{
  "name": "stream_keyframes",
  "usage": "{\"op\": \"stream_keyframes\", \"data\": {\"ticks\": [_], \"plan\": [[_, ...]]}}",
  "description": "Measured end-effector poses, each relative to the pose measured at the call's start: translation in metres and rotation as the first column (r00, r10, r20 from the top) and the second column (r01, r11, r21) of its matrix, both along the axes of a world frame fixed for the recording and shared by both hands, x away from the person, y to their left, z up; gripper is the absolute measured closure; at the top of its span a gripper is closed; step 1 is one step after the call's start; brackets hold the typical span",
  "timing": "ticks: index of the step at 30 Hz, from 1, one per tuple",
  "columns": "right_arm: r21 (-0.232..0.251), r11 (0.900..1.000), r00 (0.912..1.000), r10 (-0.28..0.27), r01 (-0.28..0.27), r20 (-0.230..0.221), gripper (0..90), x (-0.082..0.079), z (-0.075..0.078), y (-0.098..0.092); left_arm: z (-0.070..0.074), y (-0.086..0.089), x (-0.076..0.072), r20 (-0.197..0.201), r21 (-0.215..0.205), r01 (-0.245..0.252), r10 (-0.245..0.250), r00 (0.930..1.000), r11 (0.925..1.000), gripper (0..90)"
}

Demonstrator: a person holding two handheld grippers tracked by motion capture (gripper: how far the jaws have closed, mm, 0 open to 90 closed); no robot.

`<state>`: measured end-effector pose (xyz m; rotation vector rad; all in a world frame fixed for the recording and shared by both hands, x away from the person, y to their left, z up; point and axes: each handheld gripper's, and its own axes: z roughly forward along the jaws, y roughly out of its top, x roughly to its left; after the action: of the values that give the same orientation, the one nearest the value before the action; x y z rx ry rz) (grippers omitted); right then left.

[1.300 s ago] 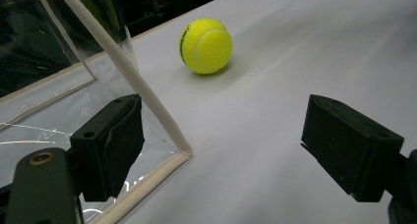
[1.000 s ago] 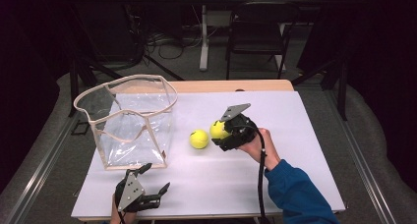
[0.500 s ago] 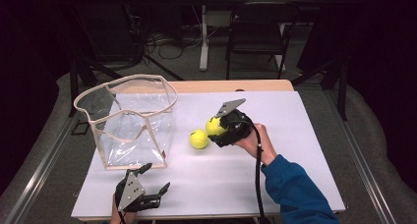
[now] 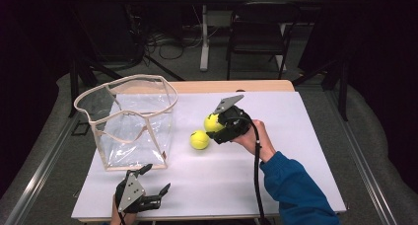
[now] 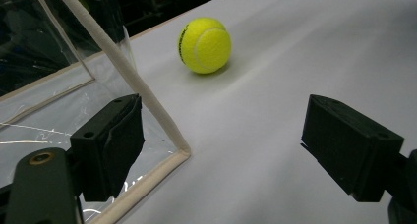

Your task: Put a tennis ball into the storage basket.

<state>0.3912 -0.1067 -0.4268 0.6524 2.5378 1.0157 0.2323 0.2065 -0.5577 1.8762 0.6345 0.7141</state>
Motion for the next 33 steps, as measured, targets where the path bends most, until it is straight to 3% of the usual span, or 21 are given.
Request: {"op": "stream_keyframes", "data": {"ticks": [33], "plan": [[0.015,1.000,0.9995,0.020,-0.020,0.025,26.0,0.008,0.016,0.016,0.000,-0.001,0.000,0.000,-0.001,0.001,-0.001,1.0000,1.0000,16.1]]}}
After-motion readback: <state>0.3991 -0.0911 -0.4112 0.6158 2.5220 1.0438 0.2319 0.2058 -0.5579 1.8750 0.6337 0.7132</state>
